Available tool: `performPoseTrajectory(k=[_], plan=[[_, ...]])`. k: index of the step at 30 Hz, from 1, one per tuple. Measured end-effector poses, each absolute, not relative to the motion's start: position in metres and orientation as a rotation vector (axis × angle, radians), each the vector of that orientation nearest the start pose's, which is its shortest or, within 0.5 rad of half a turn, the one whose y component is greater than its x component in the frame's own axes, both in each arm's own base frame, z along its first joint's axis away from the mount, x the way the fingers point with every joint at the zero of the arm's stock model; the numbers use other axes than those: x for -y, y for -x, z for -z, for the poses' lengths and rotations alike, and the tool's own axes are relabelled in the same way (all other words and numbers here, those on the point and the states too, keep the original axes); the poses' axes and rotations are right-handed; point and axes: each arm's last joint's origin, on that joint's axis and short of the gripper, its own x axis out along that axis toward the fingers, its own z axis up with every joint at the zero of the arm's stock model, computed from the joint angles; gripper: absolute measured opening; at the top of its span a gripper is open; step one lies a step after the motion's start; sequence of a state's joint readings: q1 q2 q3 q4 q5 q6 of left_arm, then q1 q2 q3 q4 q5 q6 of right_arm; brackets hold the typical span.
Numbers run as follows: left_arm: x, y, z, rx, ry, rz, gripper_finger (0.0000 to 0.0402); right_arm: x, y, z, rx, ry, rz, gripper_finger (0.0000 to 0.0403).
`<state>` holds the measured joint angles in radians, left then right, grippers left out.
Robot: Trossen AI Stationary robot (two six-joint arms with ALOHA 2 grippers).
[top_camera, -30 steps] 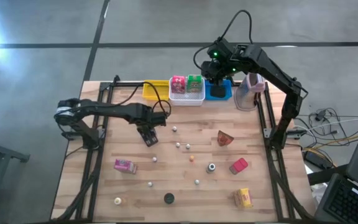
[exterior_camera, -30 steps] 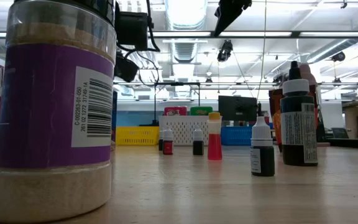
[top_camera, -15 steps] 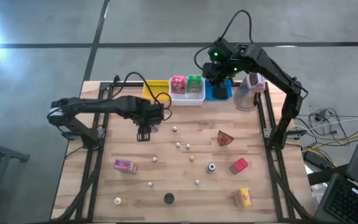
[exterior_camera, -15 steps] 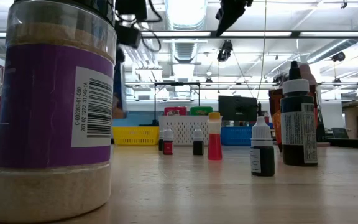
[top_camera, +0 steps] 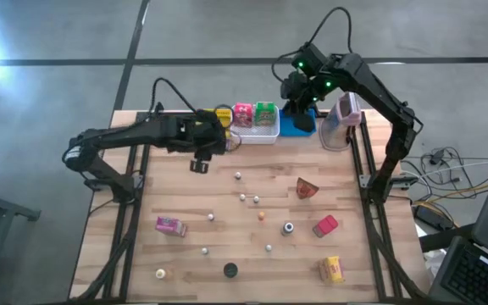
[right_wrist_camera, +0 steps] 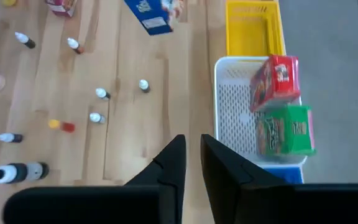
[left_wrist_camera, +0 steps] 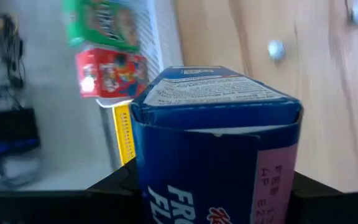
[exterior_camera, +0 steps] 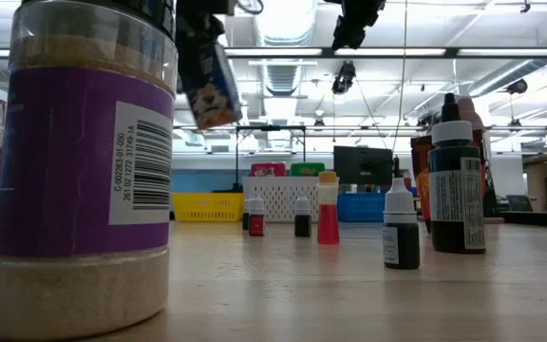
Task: Pick & Place Kitchen Items
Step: Put the blue cereal box into the white basket
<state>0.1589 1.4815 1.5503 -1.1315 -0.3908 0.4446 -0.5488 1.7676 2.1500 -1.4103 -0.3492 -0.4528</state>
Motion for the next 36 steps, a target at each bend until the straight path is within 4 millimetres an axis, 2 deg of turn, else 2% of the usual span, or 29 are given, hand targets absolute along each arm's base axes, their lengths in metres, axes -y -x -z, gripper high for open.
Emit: performPoseTrajectory(k=[7,14,19,24,30,36], plan=[[-0.065,-0.276,-0.372,-1.068,-0.265,-0.206,0.0175,0.156,-0.301,-0.398,-0.928,0.024,-0.108,0.0011],[-0.071,-0.280,-0.368,-1.005,-0.116,-0.296,0.0175,0.149,-0.306,-0.372,-0.751,0.064,-0.137,0.0008],[-0.072,-0.282,-0.365,-0.991,-0.086,-0.314,0.0175,0.137,-0.305,-0.353,-0.542,0.127,-0.098,0.0008],[-0.074,-0.283,-0.365,-0.974,-0.090,-0.319,0.0175,0.130,-0.299,-0.334,-0.439,0.101,-0.069,0.0012],[-0.076,-0.289,-0.368,-0.910,-0.086,-0.332,0.0175,0.118,-0.301,-0.321,-0.385,0.121,-0.092,0.0068],[-0.076,-0.291,-0.366,-0.910,-0.074,-0.335,0.0175,0.107,-0.309,-0.327,-0.296,0.134,-0.114,0.0155]])
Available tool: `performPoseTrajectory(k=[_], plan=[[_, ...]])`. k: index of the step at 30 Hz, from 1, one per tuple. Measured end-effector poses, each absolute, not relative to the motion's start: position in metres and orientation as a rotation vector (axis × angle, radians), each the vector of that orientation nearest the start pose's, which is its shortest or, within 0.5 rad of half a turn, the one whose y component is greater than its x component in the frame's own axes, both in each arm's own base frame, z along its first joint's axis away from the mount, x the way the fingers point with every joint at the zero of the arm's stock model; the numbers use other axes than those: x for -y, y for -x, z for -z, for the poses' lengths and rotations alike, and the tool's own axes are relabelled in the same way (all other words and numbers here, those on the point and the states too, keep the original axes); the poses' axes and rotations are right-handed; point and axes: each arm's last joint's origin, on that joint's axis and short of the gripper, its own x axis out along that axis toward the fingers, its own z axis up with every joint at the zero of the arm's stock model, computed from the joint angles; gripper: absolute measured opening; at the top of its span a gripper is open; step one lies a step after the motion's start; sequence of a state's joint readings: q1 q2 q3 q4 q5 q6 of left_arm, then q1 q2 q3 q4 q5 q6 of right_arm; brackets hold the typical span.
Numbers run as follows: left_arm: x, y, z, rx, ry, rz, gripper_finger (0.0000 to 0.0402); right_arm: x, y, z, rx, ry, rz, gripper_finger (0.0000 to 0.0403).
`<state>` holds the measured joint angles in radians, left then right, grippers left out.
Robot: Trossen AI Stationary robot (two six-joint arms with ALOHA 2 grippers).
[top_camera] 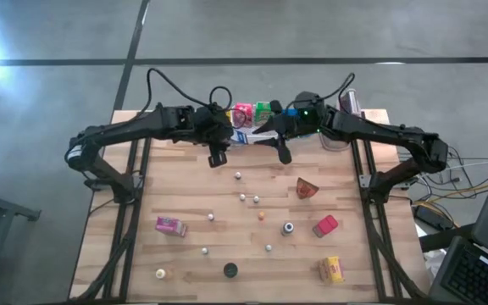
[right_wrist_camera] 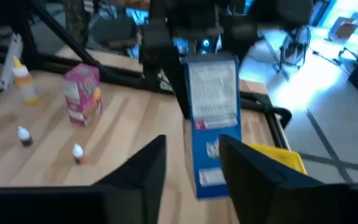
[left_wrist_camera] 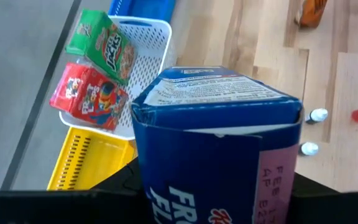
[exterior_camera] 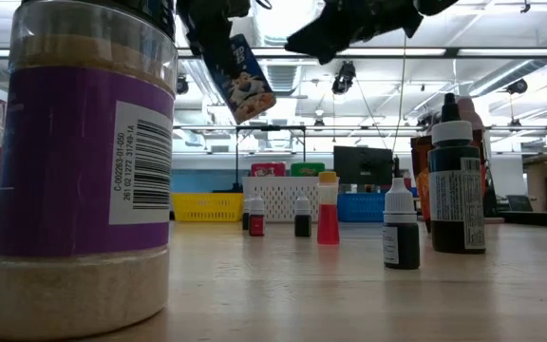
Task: Pick & Place Kitchen Items
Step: Put the blue cereal box into the white basket
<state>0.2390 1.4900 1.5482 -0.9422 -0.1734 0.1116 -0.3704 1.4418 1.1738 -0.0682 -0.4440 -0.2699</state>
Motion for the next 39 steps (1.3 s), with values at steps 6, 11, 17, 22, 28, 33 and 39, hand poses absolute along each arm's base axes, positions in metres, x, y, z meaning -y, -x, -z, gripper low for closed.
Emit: performPoseTrajectory(k=[6,11,17,22,28,33,39], plan=[[-0.075,-0.294,-0.364,-0.914,-0.069,-0.271,0.0174,0.100,-0.321,-0.333,-0.286,0.106,-0.113,0.0221],[-0.075,-0.297,-0.361,-0.924,-0.086,-0.244,0.0174,0.097,-0.332,-0.329,-0.298,0.108,-0.131,0.0252],[-0.076,-0.300,-0.357,-0.934,-0.086,-0.243,0.0174,0.100,-0.346,-0.327,-0.312,0.102,-0.128,0.0274],[-0.076,-0.300,-0.357,-0.934,-0.087,-0.242,0.0174,0.104,-0.357,-0.327,-0.314,0.100,-0.130,0.0289],[-0.076,-0.300,-0.357,-0.936,-0.099,-0.236,0.0174,0.107,-0.371,-0.326,-0.316,0.108,-0.129,0.0301],[-0.076,-0.300,-0.357,-0.937,-0.106,-0.232,0.0174,0.109,-0.378,-0.321,-0.360,0.097,-0.122,0.0303],[-0.076,-0.301,-0.357,-0.934,-0.106,-0.232,0.0175,0.110,-0.382,-0.326,-0.343,0.103,-0.123,0.0282]])
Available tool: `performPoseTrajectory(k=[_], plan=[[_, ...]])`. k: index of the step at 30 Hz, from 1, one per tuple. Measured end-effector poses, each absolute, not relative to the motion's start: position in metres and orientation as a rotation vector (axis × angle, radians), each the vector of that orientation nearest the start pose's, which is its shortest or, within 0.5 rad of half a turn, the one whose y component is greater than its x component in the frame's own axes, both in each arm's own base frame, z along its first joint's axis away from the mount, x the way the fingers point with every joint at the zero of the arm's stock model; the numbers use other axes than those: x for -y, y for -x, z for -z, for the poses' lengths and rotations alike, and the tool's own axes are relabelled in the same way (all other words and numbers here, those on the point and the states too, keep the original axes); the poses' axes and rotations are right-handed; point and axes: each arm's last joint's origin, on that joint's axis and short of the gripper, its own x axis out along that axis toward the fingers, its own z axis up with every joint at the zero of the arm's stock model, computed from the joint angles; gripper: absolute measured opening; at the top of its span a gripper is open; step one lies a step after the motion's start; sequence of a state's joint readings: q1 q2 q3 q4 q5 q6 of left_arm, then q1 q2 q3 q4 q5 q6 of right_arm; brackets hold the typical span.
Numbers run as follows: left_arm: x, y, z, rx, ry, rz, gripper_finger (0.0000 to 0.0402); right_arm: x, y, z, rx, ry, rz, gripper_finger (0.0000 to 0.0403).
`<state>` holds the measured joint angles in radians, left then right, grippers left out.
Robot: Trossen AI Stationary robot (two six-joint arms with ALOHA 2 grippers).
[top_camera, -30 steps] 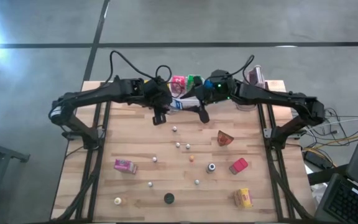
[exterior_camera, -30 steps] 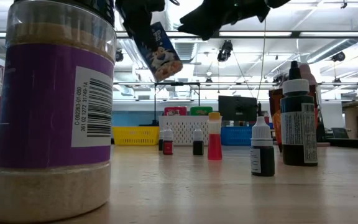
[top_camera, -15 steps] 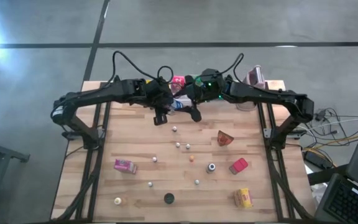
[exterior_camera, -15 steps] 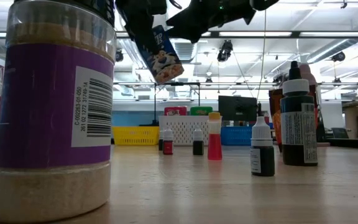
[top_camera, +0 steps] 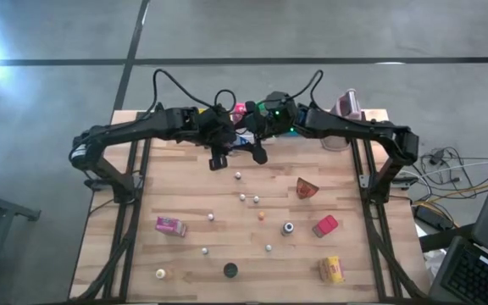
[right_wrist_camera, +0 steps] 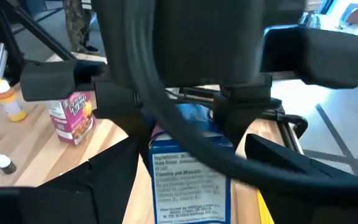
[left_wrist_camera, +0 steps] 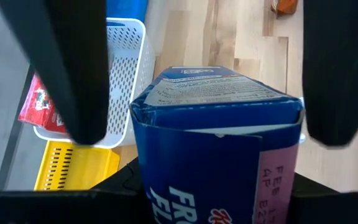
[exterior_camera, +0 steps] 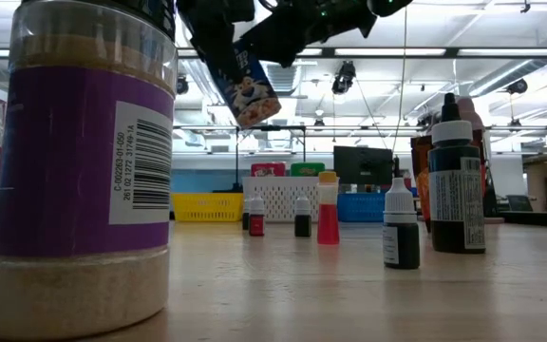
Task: Pick & Place Kitchen Items
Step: Put the blue cereal box into the white basket
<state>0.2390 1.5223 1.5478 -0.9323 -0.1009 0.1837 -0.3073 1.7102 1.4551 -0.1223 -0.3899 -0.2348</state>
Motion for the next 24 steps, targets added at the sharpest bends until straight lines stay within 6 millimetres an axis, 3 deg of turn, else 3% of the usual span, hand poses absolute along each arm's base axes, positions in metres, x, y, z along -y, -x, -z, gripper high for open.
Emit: performPoseTrajectory(k=[24], plan=[[-0.0769,-0.3037,-0.3602,-0.891,-0.114,-0.234,0.0174,0.1089,-0.3827,-0.3231,-0.357,0.092,-0.126,0.0179]])
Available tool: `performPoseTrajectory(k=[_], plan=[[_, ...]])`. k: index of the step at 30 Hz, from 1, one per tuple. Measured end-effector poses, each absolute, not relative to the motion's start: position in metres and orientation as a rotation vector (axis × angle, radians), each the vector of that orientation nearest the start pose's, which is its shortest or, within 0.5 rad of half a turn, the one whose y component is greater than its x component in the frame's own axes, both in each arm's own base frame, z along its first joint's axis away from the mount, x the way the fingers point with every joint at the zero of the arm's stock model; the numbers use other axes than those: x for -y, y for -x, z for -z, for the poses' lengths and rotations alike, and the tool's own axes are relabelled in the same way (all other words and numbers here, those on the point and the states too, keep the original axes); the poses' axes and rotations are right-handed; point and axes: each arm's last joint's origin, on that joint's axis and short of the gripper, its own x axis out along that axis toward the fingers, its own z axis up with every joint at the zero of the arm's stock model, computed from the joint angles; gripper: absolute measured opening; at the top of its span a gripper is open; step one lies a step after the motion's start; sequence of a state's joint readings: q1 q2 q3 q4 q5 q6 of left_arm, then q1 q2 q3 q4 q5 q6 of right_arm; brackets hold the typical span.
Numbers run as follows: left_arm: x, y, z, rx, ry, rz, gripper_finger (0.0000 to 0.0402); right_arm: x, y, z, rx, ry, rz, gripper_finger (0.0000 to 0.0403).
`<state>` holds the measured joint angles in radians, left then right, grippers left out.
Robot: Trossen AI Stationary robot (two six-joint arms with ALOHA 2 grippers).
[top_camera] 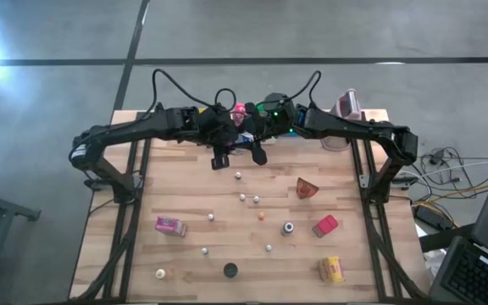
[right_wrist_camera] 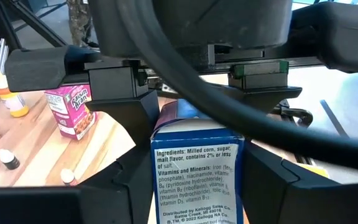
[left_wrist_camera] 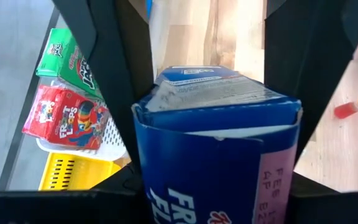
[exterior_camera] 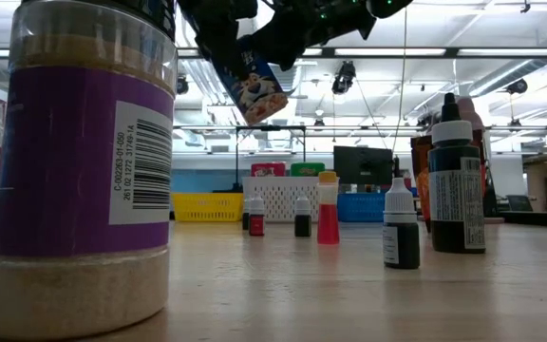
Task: Pick & Place Kitchen Items
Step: Put the blue cereal box into the white basket
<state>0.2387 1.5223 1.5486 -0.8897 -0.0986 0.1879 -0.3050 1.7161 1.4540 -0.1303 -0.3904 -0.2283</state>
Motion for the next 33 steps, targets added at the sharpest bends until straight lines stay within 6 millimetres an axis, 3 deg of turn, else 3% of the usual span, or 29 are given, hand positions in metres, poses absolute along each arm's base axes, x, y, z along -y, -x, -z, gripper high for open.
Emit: performPoseTrajectory(k=[9,20,33], plan=[[-0.0768,-0.3037,-0.3607,-0.891,-0.116,-0.237,0.0174,0.1089,-0.3827,-0.3229,-0.357,0.088,-0.125,0.0151],[-0.0768,-0.3036,-0.3607,-0.894,-0.133,-0.228,0.0178,0.1092,-0.3826,-0.3228,-0.358,0.091,-0.125,0.0152],[-0.0760,-0.2966,-0.3659,-0.961,-0.184,-0.224,0.0281,0.1093,-0.3805,-0.3201,-0.392,0.084,-0.129,0.0141]])
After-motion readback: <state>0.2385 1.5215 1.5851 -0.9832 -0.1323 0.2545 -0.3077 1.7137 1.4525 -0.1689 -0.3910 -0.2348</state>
